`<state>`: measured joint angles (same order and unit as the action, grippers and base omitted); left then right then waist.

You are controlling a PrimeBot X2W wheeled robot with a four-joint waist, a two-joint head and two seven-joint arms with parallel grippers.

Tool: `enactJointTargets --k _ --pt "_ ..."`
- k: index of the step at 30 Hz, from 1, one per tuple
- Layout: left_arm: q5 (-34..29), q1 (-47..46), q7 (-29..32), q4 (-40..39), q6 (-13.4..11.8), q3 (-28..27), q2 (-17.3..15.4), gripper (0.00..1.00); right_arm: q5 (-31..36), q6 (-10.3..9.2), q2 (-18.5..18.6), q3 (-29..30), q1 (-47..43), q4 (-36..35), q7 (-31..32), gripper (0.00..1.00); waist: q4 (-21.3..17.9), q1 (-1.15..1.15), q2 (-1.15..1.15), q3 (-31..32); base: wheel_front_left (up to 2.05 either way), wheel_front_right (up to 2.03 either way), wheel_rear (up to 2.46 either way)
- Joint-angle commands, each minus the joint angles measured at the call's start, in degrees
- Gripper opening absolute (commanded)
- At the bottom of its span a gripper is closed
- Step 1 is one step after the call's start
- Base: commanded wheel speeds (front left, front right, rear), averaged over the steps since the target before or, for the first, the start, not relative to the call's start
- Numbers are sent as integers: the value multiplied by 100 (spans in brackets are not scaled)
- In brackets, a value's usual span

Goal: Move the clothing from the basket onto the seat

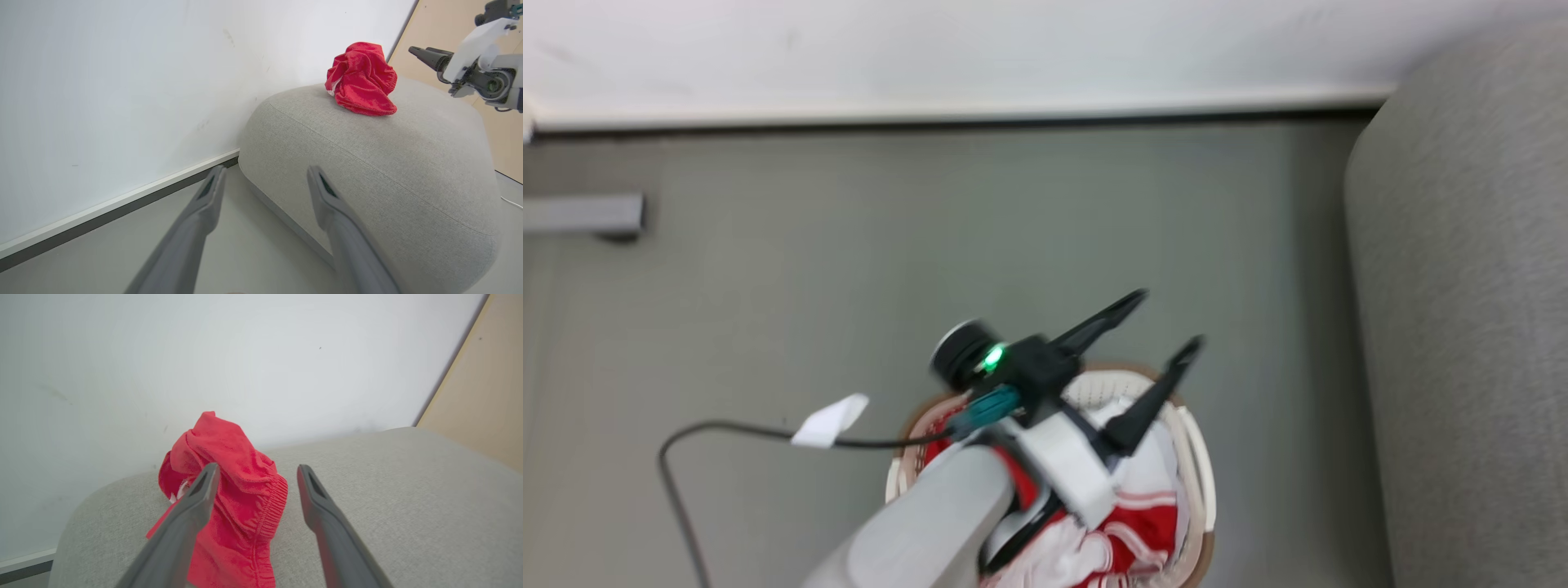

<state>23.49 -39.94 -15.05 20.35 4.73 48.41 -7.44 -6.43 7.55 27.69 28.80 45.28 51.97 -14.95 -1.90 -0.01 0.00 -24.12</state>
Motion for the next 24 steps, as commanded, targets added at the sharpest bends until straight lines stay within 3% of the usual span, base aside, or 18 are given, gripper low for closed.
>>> enactJointTargets --k 1,7,15,24 --pt "135 222 -6 54 -58 -73 -99 100 -83 -12 -86 -60 -341 -319 -15 100 -125 1 0 512 0 0 0" --pt "284 937 -10 42 -304 -412 -306 100 -468 -12 -500 -396 -1599 -1745 -16 100 -133 1 0 1334 0 0 0" --pt "199 1974 -10 -283 -746 -1154 -560 100 -906 -12 -734 -1175 -3292 -3564 27 100 111 1 0 2106 0 0 0" --pt "-81 3076 -11 -586 -1069 -2064 -564 100 -657 -12 -1506 -1788 -4488 -4493 85 100 437 1 0 2533 0 0 0"
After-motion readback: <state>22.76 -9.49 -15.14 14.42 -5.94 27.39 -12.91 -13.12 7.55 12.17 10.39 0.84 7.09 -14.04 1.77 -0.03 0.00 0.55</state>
